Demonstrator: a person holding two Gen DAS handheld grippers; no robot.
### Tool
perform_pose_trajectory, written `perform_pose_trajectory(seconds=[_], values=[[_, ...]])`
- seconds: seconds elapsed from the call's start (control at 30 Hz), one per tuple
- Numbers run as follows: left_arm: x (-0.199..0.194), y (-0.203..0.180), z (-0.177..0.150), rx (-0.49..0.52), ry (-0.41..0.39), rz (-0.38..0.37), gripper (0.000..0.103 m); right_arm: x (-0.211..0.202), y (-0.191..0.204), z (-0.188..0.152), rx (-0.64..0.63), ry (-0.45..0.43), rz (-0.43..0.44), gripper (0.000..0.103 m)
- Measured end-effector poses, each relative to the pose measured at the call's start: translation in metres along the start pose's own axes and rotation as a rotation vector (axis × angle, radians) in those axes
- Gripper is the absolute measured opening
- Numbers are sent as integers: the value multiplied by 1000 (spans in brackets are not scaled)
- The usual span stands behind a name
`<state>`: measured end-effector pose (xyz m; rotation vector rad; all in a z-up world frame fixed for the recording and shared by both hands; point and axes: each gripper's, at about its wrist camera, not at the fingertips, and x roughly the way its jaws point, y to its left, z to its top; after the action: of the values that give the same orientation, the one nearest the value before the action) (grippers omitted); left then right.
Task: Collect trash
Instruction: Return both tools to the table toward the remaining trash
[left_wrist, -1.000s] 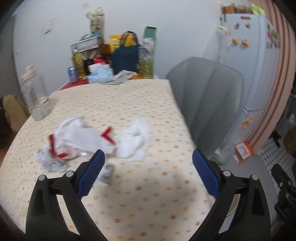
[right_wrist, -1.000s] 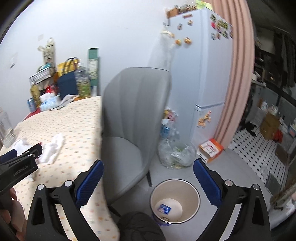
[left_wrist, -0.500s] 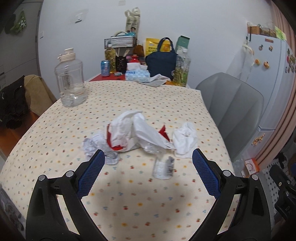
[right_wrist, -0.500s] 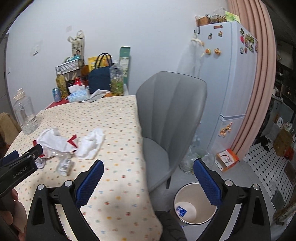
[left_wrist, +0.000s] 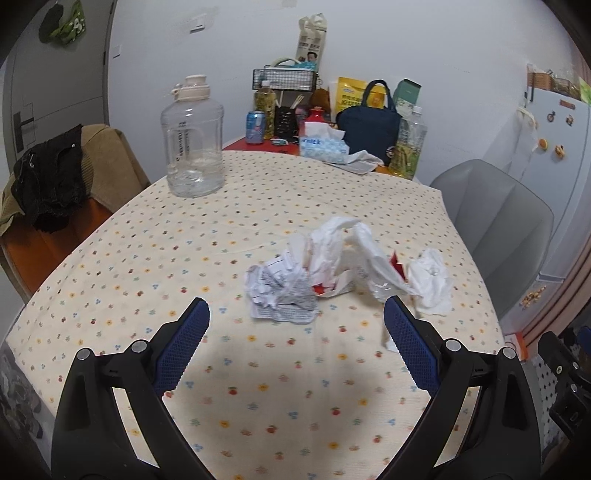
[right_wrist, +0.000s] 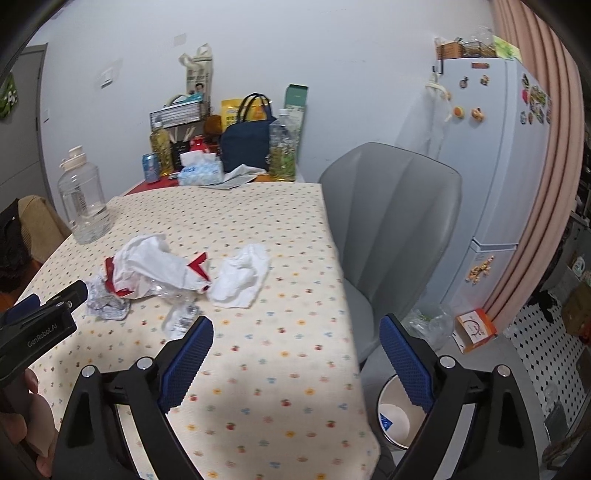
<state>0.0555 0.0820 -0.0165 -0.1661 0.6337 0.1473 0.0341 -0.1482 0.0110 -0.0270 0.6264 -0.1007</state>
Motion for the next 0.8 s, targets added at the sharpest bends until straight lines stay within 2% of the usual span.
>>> perform_pose_trajectory(seconds=[0.37, 0.8], values=[[27, 39, -7, -53, 56, 33, 94, 24, 40, -7, -48, 54, 63, 82], [62, 24, 2, -44, 87, 17, 94, 54, 35, -1, -28, 100, 89, 77]])
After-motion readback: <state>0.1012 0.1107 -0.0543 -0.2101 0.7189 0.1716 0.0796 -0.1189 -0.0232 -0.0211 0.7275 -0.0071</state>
